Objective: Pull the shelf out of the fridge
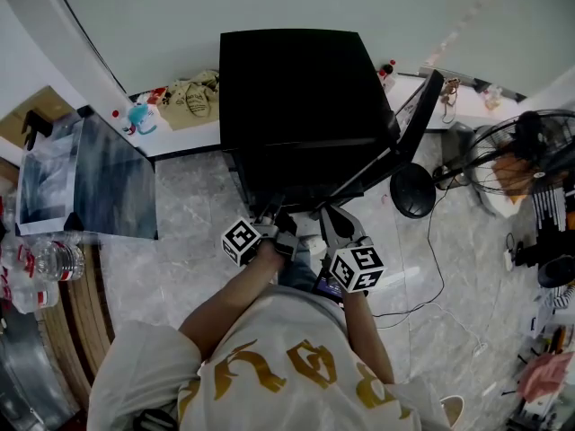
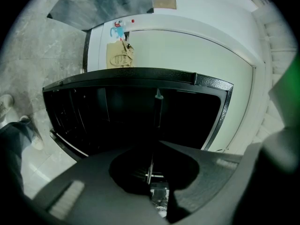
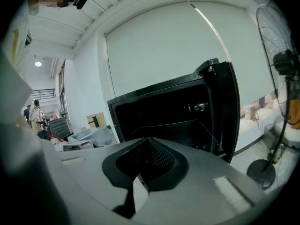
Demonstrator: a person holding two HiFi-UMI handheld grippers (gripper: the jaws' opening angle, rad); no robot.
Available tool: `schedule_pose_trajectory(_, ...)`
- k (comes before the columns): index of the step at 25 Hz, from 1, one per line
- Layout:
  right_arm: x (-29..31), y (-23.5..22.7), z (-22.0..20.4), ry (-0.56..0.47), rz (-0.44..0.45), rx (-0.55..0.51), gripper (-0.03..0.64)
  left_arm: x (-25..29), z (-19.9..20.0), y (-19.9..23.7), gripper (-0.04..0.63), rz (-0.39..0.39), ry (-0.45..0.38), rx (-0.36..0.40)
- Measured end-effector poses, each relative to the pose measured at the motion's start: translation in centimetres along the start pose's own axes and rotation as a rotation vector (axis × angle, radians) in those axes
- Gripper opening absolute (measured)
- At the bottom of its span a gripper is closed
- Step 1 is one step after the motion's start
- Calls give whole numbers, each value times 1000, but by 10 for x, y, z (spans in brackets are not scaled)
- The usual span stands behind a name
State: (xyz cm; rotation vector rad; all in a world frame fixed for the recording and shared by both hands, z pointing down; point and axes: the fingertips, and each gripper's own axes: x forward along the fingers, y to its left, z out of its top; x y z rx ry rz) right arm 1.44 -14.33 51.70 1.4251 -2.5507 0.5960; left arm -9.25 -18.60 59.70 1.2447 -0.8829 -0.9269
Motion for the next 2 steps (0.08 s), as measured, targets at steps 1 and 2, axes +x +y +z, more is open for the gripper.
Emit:
schedule_pose_trajectory(1,0,0,0,0,1,0,23,0,0,0,23,-1,2,0)
schedule_pose_trajectory(2,1,0,0,1,1,0,23,0,-1,0,23,-2,4,-1)
